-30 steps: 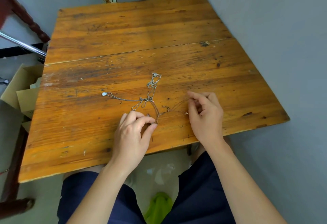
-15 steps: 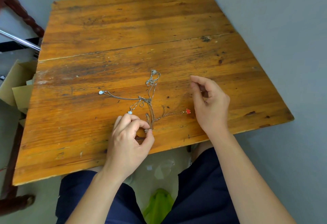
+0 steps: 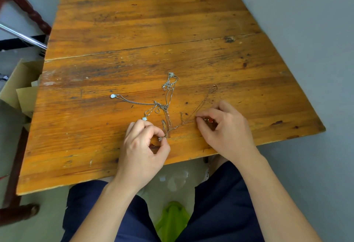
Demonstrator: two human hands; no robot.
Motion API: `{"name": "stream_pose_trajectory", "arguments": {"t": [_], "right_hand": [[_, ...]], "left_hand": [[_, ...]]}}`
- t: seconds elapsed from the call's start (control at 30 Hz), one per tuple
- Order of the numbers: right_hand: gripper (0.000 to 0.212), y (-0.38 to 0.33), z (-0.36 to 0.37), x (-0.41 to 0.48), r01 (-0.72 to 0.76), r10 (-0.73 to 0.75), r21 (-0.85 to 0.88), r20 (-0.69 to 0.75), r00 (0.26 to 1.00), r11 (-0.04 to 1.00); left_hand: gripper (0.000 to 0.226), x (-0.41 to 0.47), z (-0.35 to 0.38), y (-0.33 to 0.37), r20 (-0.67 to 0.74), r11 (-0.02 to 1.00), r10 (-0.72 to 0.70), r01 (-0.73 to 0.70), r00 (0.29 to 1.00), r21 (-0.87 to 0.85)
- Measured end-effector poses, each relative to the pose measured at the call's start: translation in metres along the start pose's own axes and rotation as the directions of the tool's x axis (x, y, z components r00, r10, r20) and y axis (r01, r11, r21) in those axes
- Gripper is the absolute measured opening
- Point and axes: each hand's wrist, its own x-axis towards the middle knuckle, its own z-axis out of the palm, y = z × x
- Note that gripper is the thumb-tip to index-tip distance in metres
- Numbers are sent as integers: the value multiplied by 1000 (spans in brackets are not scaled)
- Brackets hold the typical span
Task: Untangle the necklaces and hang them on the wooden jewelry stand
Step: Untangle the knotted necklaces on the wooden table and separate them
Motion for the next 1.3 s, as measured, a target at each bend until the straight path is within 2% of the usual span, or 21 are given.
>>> {"name": "stream_pose_trajectory", "arguments": {"t": [0.17,0.3,0.47,0.53,0.6,0.7,0.83,1.03,1.3], "right_hand": [[13,-12,-1,12,-32,32,70,-2,999,997],[16,-31,3,28,1,9,-102,96,995,995],[14,-36,7,36,-68,94,-136,194,976,988],[16,-34,9,35,-45,70,-114,226,972,992],[15,-30,8,28,-37,36,1,215,976,999],[11,-21,0,8,-69,48,168,122,991,983],[9,-8,-3,-20,12,-17,104,48,999,994],[10,2,1,-43,106,-107,19,78,991,994],[7,4,-1,-45,163,-167,44,105,980,986]], "left_hand": [[13,1,1,2,0,1000,3,-3,1000,12],[37,1,1,1,19,999,33,-33,999,26],[33,2,3,1,25,995,95,-96,995,40],[32,2,4,1,19,994,103,-104,994,44],[32,1,4,1,17,993,107,-108,994,45],[32,1,4,2,18,993,109,-110,994,46],[32,1,4,2,23,992,107,-108,994,62],[32,1,4,3,20,992,103,-104,994,70],[33,0,2,3,37,991,98,-100,995,88]]}}
